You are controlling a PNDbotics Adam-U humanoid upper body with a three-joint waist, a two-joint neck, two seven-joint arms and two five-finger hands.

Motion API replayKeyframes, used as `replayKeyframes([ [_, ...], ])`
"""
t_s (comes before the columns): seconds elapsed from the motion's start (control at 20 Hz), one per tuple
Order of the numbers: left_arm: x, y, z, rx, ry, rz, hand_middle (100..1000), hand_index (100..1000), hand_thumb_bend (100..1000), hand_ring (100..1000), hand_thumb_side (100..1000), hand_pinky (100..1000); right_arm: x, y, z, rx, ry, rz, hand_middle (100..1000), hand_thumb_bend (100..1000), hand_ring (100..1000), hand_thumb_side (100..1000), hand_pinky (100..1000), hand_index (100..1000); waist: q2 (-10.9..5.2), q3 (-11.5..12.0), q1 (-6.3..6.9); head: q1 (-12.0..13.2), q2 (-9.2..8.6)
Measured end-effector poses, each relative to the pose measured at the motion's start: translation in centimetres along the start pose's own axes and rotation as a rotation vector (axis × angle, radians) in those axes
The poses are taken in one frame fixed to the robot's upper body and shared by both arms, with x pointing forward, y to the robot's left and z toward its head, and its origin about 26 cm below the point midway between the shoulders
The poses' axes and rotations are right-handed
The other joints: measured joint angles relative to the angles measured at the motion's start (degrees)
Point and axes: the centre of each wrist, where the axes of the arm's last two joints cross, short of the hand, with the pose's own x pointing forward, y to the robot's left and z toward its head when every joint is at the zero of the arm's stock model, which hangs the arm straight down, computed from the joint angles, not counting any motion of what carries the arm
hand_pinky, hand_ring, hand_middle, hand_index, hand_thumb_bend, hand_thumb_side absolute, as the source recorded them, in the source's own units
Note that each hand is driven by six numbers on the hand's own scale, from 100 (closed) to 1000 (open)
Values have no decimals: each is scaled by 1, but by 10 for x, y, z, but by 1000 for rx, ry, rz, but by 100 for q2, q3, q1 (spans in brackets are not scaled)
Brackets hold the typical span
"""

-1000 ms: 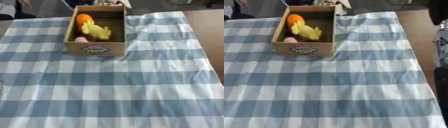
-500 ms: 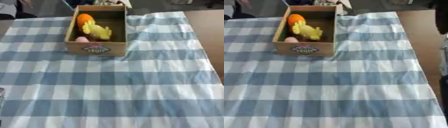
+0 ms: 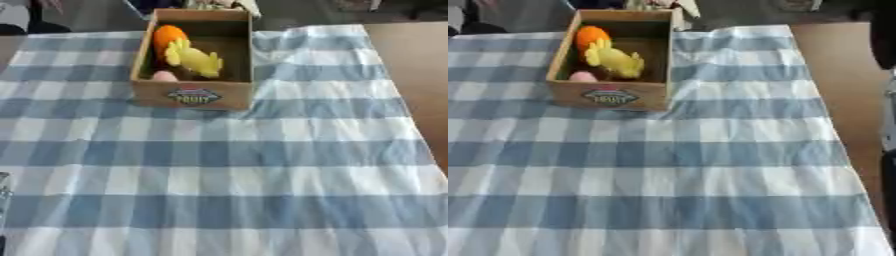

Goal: Pick up objects on the table and place them in the box.

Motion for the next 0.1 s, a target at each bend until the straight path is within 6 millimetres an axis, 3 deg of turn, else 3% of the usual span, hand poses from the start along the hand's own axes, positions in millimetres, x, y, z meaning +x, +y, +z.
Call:
replayKeyframes([
  [0.1,0,0,0,2,0,0,607,856,100,649,781,540,0,-1,0,-3,-1,-7,633,100,763,628,897,805,-9,14,-22,-1,0],
])
